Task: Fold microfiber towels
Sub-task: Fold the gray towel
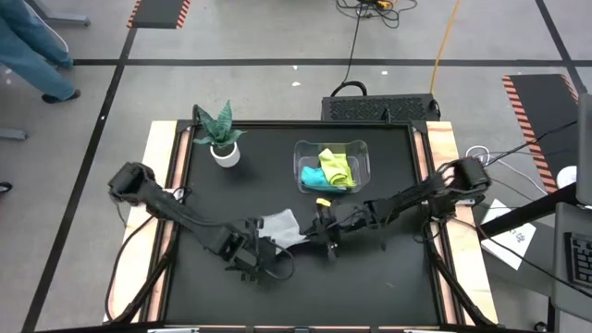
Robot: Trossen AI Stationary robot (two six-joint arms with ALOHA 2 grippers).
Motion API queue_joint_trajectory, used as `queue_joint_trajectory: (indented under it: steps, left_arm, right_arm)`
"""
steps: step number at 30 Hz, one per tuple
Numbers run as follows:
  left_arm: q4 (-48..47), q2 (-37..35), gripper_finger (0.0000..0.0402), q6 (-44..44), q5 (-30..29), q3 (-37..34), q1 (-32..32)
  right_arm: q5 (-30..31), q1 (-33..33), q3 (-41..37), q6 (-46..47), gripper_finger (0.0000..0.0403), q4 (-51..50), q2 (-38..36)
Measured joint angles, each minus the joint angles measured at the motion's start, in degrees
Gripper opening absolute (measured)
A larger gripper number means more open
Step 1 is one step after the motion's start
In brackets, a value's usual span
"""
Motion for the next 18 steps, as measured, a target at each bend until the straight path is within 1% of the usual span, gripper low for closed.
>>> queue_joint_trajectory:
  steps: [6,8,11,14,18]
  left_arm:
    - [-0.53,-7.99,0.0007,0.37,0.42,3.22,-0.26]
    - [-0.37,-9.89,0.0007,1.01,1.28,5.49,-0.41]
    - [-0.33,-11.69,0.0004,1.75,2.33,9.08,-0.69]
    - [-0.09,-12.76,0.0007,1.77,2.78,11.19,-0.65]
    - [-0.81,-12.59,0.0004,2.16,3.07,11.18,-0.02]
  right_arm:
    - [-0.45,1.61,-0.01,6.29,0.0002,-4.17,-10.74]
    - [-1.62,2.20,-0.01,8.43,0.0002,-5.46,-14.39]
    - [-1.74,3.06,0.01,12.90,0.0001,-6.49,-18.91]
    - [-2.04,3.18,0.03,16.80,0.0001,-7.85,-21.61]
    - [-3.37,2.37,0.03,20.86,0.0001,-9.03,-21.83]
